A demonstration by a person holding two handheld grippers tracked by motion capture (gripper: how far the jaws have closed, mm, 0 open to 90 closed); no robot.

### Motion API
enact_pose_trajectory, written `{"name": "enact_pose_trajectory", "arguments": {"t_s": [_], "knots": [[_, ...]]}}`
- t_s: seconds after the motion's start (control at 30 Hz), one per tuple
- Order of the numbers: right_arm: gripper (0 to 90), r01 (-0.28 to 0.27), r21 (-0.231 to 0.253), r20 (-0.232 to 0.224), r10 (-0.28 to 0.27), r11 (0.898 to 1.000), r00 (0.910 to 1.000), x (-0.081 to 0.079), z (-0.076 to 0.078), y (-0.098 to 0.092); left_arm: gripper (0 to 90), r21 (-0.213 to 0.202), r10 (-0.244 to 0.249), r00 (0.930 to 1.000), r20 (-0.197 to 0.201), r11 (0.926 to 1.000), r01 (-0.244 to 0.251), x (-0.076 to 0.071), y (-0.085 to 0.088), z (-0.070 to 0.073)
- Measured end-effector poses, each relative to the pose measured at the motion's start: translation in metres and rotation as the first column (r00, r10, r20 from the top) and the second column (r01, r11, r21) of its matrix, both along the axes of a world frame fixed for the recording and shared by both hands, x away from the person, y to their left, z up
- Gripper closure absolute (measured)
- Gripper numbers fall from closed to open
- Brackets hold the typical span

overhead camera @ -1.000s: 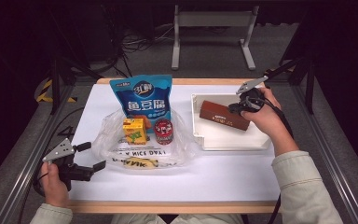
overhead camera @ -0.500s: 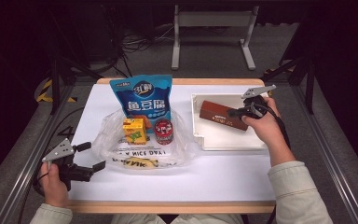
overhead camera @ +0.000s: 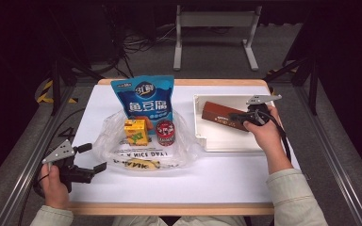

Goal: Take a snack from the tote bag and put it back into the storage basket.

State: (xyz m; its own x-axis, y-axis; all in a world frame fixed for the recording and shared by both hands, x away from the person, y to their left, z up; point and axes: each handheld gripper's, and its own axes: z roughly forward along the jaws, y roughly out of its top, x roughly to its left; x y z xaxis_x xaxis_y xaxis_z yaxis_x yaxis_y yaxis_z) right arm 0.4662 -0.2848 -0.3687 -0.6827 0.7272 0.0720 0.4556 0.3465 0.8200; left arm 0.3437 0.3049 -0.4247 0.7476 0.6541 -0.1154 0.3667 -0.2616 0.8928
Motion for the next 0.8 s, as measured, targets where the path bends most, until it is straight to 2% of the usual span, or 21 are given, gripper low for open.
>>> {"name": "enact_pose_trajectory", "arguments": {"t_s": [0.07,0.13,0.23,0.43,0.6,0.8], "knots": [[90.0,0.01,0.004,0.006,-0.01,1.0,0.9999,0.0,-0.001,-0.001,0.8,0.002,-0.001,1.0,0.0,1.0,0.001,0.0,0.0,0.0],[90.0,0.027,-0.001,-0.009,-0.027,1.0,0.9996,0.001,-0.004,-0.001,0.8,0.002,0.0,1.0,0.0,1.0,0.0,0.0,0.0,0.0],[90.0,0.054,-0.043,-0.03,-0.055,0.998,0.998,0.002,-0.009,-0.001,0.8,0.003,0.0,1.0,0.001,1.0,0.0,0.0,0.0,0.0],[90.0,0.1,-0.089,-0.058,-0.105,0.991,0.9928,0.005,-0.015,-0.001,0.8,0.001,-0.001,1.0,0.001,1.0,0.001,0.0,0.0,0.0],[90.0,0.125,-0.129,-0.06,-0.134,0.984,0.9892,0.009,-0.019,0.0,0.8,0.001,-0.001,1.0,0.004,1.0,0.001,0.0,0.001,0.0],[90.0,0.163,-0.145,-0.058,-0.173,0.976,0.9833,0.012,-0.021,0.0,0.8,0.001,-0.001,1.0,0.004,1.0,0.001,0.0,0.001,0.0]]}}
